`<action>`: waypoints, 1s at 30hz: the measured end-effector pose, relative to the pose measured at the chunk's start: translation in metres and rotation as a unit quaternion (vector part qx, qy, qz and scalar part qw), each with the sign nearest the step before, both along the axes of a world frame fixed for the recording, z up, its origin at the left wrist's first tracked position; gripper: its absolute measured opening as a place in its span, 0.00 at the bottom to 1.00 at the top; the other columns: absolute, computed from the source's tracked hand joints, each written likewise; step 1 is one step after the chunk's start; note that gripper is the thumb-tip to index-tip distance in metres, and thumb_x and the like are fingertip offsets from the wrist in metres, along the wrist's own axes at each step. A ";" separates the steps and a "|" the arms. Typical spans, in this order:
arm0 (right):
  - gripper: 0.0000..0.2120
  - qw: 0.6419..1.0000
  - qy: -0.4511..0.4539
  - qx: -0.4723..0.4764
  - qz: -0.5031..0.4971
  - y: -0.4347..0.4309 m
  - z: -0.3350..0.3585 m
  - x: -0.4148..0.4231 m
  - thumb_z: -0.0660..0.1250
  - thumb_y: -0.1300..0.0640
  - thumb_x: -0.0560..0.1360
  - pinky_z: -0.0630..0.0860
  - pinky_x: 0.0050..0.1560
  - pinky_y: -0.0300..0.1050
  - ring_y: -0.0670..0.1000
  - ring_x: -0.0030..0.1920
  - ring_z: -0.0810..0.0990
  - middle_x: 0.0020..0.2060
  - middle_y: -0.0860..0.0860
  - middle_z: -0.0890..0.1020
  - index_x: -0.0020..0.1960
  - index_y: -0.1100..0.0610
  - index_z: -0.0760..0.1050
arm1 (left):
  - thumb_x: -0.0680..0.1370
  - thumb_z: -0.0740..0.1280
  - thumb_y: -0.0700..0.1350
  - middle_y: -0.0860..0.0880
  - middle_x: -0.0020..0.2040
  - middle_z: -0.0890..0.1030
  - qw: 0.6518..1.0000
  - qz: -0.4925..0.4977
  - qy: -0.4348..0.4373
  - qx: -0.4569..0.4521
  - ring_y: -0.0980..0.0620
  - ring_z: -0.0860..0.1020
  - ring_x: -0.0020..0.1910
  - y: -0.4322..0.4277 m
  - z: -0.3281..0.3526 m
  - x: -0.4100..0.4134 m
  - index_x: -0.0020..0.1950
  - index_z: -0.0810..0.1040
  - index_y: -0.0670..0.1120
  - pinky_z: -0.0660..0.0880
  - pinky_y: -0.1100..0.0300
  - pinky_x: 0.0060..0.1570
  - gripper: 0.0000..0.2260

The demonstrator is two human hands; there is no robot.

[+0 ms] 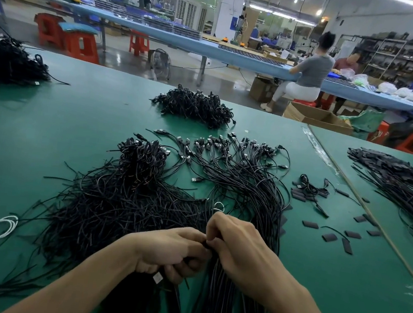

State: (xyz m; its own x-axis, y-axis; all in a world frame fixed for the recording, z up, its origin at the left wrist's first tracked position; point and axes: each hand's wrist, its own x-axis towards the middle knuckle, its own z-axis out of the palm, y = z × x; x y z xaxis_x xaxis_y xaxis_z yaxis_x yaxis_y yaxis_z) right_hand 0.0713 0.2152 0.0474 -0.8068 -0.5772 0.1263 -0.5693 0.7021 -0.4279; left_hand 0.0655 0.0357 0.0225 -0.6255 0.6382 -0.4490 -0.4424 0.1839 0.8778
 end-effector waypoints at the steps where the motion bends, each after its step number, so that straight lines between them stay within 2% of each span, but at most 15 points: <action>1: 0.13 1.000 0.004 -0.002 0.001 0.000 0.000 0.000 0.62 0.58 0.79 0.71 0.42 0.43 0.46 0.42 0.72 0.40 0.44 0.73 0.44 0.43 0.63 | 0.84 0.58 0.40 0.53 0.31 0.64 1.000 0.000 0.006 -0.002 0.59 0.59 0.26 0.000 0.001 0.000 0.41 0.67 0.49 0.54 0.70 0.21 0.12; 5: 0.12 0.999 0.022 0.001 0.023 0.001 0.002 -0.001 0.62 0.57 0.80 0.72 0.43 0.42 0.46 0.43 0.73 0.43 0.43 0.74 0.46 0.41 0.63 | 0.85 0.57 0.41 0.51 0.30 0.64 1.000 0.018 -0.011 0.014 0.59 0.59 0.23 -0.001 0.000 0.000 0.40 0.68 0.49 0.55 0.71 0.18 0.13; 8: 0.09 0.998 0.030 0.034 0.040 0.003 0.004 -0.003 0.63 0.57 0.80 0.75 0.46 0.43 0.44 0.46 0.74 0.47 0.41 0.75 0.50 0.42 0.69 | 0.84 0.58 0.41 0.51 0.30 0.64 0.999 0.020 -0.028 0.016 0.59 0.59 0.23 -0.001 -0.003 -0.001 0.39 0.68 0.49 0.55 0.71 0.17 0.14; 12: 0.07 0.996 0.022 0.064 0.062 0.005 0.006 -0.004 0.64 0.57 0.79 0.75 0.49 0.44 0.44 0.48 0.74 0.47 0.41 0.75 0.51 0.45 0.73 | 0.84 0.58 0.42 0.54 0.30 0.64 0.999 -0.027 -0.032 0.010 0.61 0.59 0.24 -0.001 -0.002 -0.001 0.36 0.80 0.55 0.55 0.72 0.18 0.20; 16: 0.07 0.991 0.033 0.109 0.070 0.004 0.008 -0.004 0.64 0.59 0.79 0.77 0.49 0.47 0.48 0.48 0.77 0.49 0.44 0.77 0.53 0.48 0.77 | 0.83 0.60 0.44 0.55 0.30 0.63 0.997 -0.053 -0.043 0.025 0.62 0.59 0.24 -0.003 -0.003 -0.003 0.39 0.83 0.56 0.55 0.73 0.19 0.18; 20: 0.08 0.986 0.047 0.142 0.076 0.003 0.007 -0.003 0.66 0.61 0.77 0.76 0.47 0.47 0.49 0.47 0.76 0.50 0.47 0.76 0.54 0.52 0.76 | 0.82 0.62 0.44 0.55 0.30 0.64 0.997 -0.063 -0.044 0.028 0.63 0.59 0.24 -0.005 -0.006 -0.005 0.40 0.84 0.56 0.57 0.73 0.19 0.16; 26: 0.08 0.981 0.066 0.162 0.085 0.004 0.003 -0.003 0.67 0.61 0.77 0.75 0.50 0.46 0.48 0.50 0.72 0.50 0.47 0.74 0.54 0.52 0.74 | 0.83 0.63 0.44 0.55 0.29 0.66 0.998 -0.056 -0.034 0.014 0.62 0.59 0.24 -0.006 -0.006 -0.006 0.42 0.85 0.55 0.57 0.72 0.18 0.14; 30: 0.08 0.977 0.079 0.170 0.104 0.003 0.002 -0.005 0.65 0.62 0.77 0.68 0.48 0.40 0.48 0.51 0.69 0.51 0.47 0.73 0.55 0.53 0.73 | 0.84 0.62 0.43 0.55 0.30 0.66 0.998 -0.047 -0.036 0.010 0.62 0.59 0.24 -0.005 -0.006 -0.006 0.36 0.84 0.55 0.56 0.72 0.18 0.18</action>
